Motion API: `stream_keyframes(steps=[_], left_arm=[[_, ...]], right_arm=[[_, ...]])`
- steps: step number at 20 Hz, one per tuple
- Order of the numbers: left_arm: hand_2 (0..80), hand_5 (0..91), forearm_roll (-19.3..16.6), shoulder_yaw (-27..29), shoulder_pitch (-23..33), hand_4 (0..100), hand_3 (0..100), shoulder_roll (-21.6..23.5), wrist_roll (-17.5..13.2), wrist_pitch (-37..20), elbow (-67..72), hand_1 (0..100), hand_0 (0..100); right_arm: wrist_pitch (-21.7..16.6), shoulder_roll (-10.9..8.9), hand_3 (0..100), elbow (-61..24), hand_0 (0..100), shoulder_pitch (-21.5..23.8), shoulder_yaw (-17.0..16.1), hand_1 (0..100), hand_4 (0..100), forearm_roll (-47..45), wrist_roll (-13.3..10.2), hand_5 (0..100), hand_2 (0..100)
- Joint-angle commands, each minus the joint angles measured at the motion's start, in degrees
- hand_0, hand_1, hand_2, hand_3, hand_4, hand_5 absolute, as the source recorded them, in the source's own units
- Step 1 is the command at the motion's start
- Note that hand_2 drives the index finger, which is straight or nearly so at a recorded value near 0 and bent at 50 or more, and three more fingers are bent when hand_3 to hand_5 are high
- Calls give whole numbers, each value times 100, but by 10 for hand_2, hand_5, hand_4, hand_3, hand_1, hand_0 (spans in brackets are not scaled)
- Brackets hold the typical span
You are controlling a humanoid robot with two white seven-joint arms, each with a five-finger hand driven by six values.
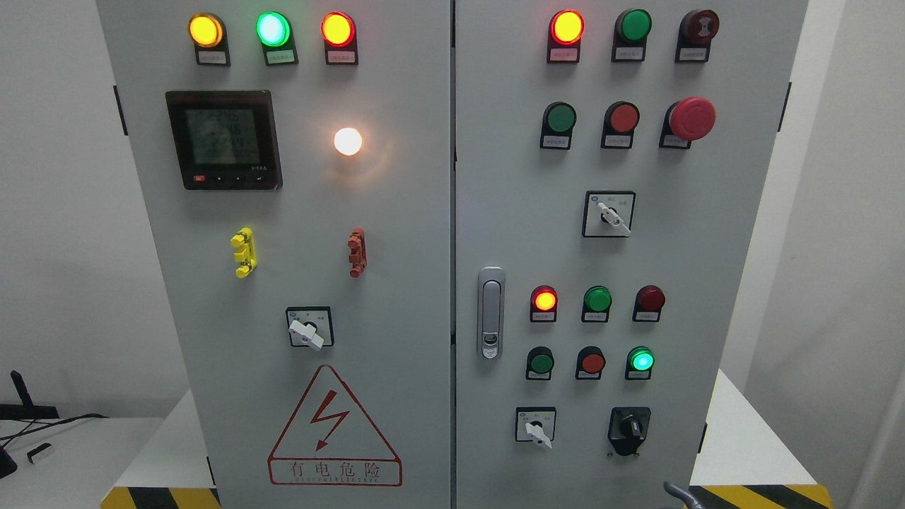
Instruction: Trip black knob to open circuit
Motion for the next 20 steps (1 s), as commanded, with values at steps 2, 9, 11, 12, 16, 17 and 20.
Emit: stream_keyframes(steps=[2, 9, 11, 12, 16, 17, 20], left_arm=[[0, 0, -176, 0, 0, 0, 0, 3, -2, 3, -6, 389, 120], [0, 0, -176, 0, 0, 0, 0, 3, -2, 3, -6, 389, 120], [0, 0, -176, 0, 0, 0, 0, -6, -2, 3, -6, 389, 120], [0, 0, -176, 0, 0, 0, 0, 3, -2, 3, 3, 389, 120], [0, 0, -176, 0, 0, 0, 0, 3, -2, 3, 3, 389, 120], [0, 0, -176, 0, 0, 0, 0, -6, -2, 3, 3, 389, 120], [0, 0, -176, 0, 0, 0, 0, 3, -2, 3, -6, 389, 120]], right_arm=[[-65, -486, 49, -660, 208, 630, -48, 73, 0, -1070, 363, 0, 0], [-65, -698, 0, -766, 133, 789, -66, 0, 0, -1317, 505, 0, 0], [-47, -759, 0, -792, 127, 789, -66, 0, 0, -1457, 513, 0, 0], [-30, -768, 0, -810, 124, 789, -66, 0, 0, -1501, 513, 0, 0], [-12, -786, 0, -818, 118, 789, -66, 0, 0, -1528, 522, 0, 0], [-12, -786, 0, -818, 117, 789, -66, 0, 0, -1528, 618, 0, 0], [-12, -777, 0, -818, 113, 789, -66, 0, 0, -1528, 733, 0, 0]])
